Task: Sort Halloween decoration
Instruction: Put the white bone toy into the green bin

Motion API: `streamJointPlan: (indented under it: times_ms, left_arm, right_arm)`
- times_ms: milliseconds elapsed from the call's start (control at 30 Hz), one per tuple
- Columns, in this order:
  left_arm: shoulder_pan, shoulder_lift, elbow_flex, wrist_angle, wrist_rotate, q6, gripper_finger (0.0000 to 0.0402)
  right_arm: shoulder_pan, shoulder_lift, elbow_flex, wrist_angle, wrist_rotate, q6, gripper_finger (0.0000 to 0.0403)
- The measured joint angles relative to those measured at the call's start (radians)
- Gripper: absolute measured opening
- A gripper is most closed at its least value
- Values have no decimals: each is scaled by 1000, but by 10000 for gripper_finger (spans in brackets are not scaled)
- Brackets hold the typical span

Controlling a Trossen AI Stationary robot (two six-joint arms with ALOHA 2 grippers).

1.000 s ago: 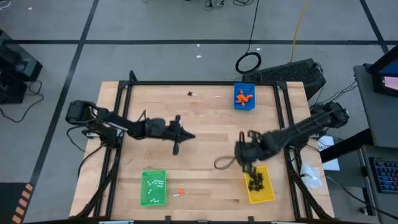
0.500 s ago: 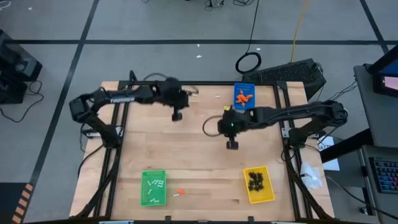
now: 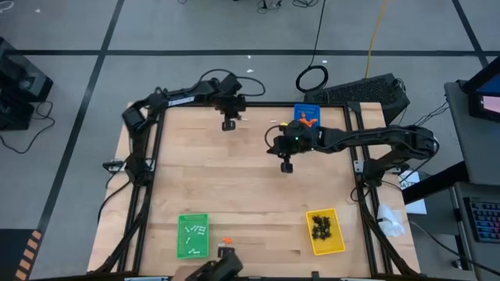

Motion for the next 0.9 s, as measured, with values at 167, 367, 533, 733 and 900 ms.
streamJointPlan:
  times_ms: [167,367,533,733,900]
  left_arm:
    - [-3,116,132,-86,-62,73,0]
    - [-14,177,187,-67,-104,108,8]
    - [-14,217,194,-22,-105,132,60]
    - [-14,252,212,-15,-105,132,117]
    - [-16,281,212,-28,-106,154,122]
  right_arm:
    - [-25,0,-70,106,-24,-9,0]
    - [-54,0,-71,77,-26,-13,0]
    - [-73,-3,-71,76,-50,-29,0]
    - [-86,-8,-71,75,-51,-51,0]
    - [-90,-8,-71,75,-59,-61,0]
